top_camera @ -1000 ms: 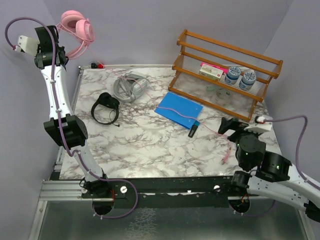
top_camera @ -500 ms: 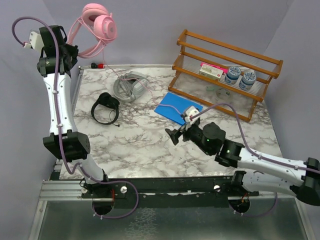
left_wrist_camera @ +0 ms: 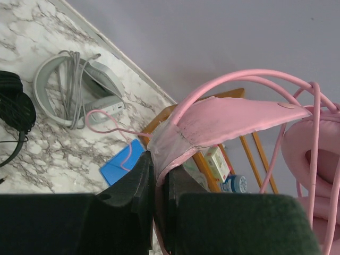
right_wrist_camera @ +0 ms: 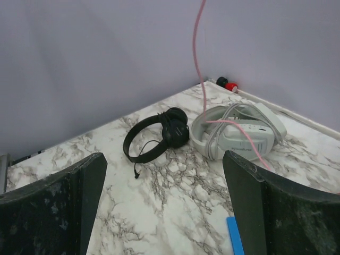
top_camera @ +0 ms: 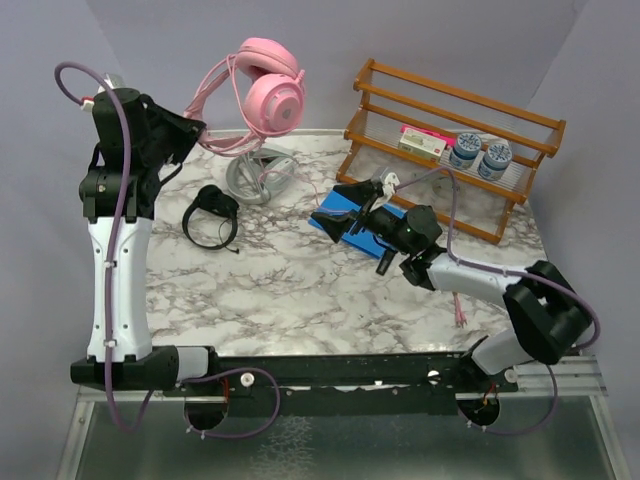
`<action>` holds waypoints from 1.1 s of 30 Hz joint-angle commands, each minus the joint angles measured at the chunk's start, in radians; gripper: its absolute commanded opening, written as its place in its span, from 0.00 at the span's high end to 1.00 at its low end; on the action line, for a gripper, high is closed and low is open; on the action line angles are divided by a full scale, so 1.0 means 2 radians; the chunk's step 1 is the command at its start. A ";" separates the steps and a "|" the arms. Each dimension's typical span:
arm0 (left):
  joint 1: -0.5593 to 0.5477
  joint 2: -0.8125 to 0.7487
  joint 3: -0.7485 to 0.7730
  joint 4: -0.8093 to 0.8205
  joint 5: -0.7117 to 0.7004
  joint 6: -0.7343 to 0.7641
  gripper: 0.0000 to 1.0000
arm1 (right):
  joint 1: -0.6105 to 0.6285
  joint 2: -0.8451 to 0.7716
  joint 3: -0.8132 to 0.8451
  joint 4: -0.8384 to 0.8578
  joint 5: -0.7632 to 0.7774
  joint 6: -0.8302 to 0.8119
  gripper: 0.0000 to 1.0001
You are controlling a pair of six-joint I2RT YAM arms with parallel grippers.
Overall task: Wrap the headphones
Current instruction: Wrap the headphones cable around the headphones.
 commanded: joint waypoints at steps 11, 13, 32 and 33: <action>-0.058 -0.110 -0.088 0.049 0.094 -0.031 1.00 | -0.030 0.196 0.136 0.189 -0.158 0.030 0.00; -0.058 -0.115 -0.096 0.050 0.098 -0.034 1.00 | -0.030 0.213 0.157 0.188 -0.167 0.034 0.00; -0.062 -0.121 -0.107 0.061 0.103 -0.032 1.00 | -0.057 0.178 0.083 0.165 -0.088 -0.004 0.03; -0.062 -0.121 -0.109 0.061 0.102 -0.032 1.00 | -0.061 0.169 0.068 0.170 -0.096 -0.002 0.03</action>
